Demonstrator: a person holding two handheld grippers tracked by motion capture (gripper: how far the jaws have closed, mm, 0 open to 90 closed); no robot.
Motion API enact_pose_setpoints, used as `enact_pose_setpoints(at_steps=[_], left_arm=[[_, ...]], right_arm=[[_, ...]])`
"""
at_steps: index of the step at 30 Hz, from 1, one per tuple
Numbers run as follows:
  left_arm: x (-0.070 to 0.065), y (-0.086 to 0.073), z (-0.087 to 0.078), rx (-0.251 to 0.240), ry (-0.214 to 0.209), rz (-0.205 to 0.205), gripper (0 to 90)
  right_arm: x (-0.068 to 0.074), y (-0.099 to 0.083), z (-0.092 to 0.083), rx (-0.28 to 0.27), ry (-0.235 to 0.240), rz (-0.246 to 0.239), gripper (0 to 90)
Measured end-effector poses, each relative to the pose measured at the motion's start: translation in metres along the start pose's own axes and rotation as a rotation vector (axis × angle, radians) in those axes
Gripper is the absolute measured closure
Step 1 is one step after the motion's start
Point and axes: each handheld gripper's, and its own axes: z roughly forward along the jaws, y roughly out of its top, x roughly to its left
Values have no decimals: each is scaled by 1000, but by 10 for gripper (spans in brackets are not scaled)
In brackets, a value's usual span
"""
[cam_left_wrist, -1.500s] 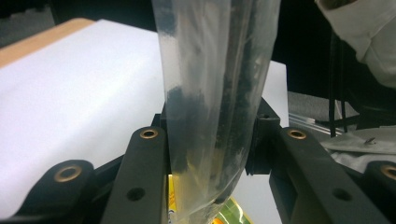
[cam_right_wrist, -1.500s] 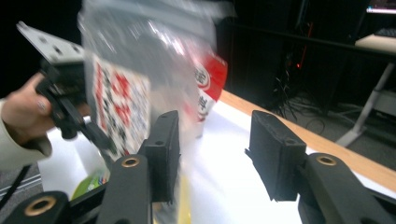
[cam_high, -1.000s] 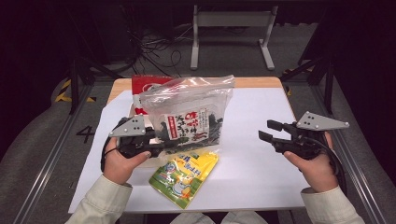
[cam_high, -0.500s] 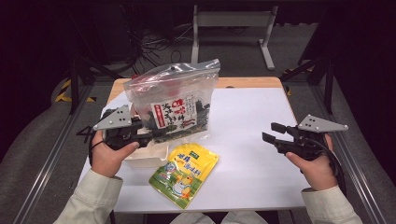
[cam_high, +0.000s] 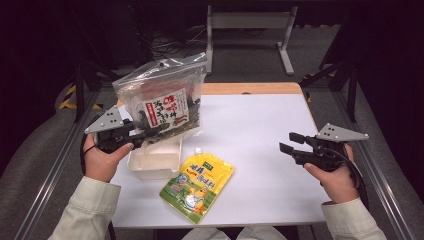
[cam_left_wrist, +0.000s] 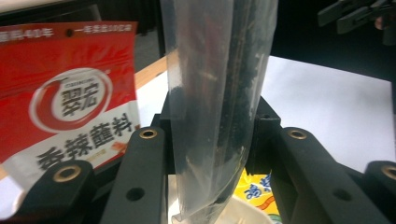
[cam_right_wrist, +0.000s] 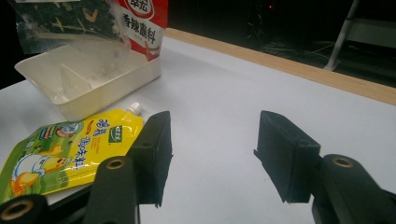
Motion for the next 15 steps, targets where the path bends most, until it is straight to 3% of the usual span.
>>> enact_pose_setpoints(at_steps=[6, 15], left_arm=[[5, -4, -2, 25, 76, -6, 670], [14, -13, -5, 6, 117, -29, 669]], right_arm=[[-1, -1, 1, 2, -3, 6, 446], [-3, -2, 2, 9, -9, 17, 442]])
